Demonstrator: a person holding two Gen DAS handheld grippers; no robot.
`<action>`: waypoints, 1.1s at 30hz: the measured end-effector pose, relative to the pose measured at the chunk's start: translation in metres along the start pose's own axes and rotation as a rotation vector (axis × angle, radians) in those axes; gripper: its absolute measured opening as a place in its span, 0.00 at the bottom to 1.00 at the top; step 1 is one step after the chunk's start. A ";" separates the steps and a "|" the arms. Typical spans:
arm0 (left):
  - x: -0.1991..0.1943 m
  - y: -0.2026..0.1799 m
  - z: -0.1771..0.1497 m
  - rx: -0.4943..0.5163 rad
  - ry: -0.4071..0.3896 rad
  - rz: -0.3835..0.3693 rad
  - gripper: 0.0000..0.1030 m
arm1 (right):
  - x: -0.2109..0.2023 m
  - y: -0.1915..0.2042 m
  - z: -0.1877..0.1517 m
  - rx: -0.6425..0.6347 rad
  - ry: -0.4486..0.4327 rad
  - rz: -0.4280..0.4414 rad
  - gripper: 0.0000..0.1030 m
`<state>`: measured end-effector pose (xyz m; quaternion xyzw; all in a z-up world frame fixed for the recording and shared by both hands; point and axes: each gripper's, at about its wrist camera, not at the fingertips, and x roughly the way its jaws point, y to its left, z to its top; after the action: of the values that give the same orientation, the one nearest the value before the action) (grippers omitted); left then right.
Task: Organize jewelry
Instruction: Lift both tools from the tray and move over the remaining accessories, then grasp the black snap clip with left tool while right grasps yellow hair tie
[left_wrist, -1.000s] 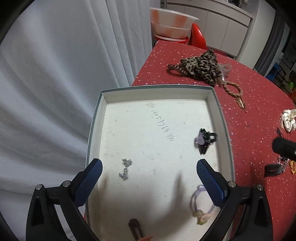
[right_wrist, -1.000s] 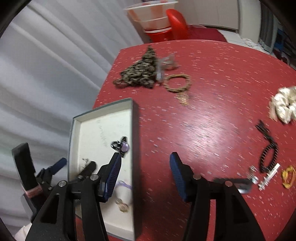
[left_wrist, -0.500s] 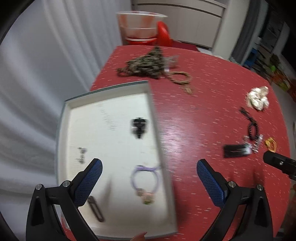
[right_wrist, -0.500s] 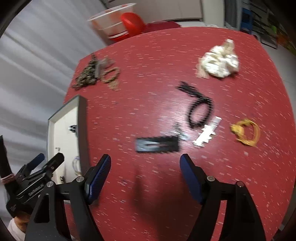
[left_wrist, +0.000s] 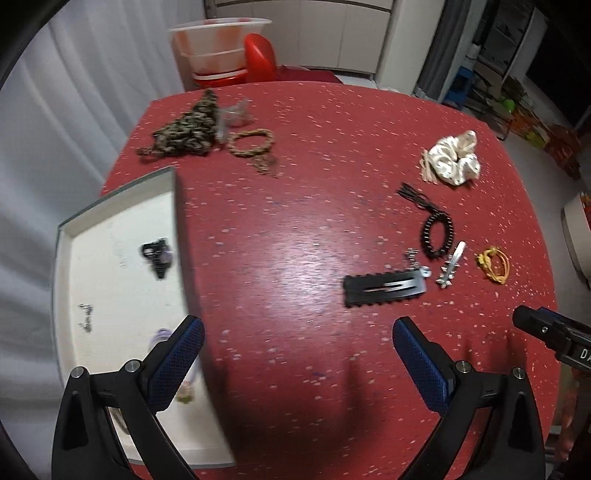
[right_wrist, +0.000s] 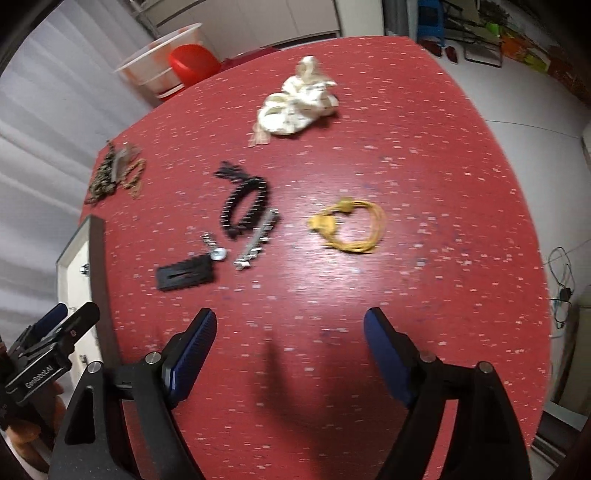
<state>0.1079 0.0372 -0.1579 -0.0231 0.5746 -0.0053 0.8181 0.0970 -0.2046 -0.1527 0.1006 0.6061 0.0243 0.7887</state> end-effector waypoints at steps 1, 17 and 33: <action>0.001 -0.004 0.001 0.006 0.001 -0.005 0.99 | 0.000 -0.005 0.000 0.000 -0.004 -0.012 0.82; 0.043 -0.051 0.012 0.179 -0.003 0.015 0.99 | 0.023 -0.045 0.015 -0.026 0.025 -0.081 0.82; 0.081 -0.081 0.014 0.383 0.001 -0.025 0.99 | 0.056 -0.030 0.042 -0.157 0.017 -0.127 0.82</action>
<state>0.1505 -0.0461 -0.2259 0.1261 0.5629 -0.1248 0.8072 0.1500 -0.2303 -0.2008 -0.0003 0.6141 0.0227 0.7889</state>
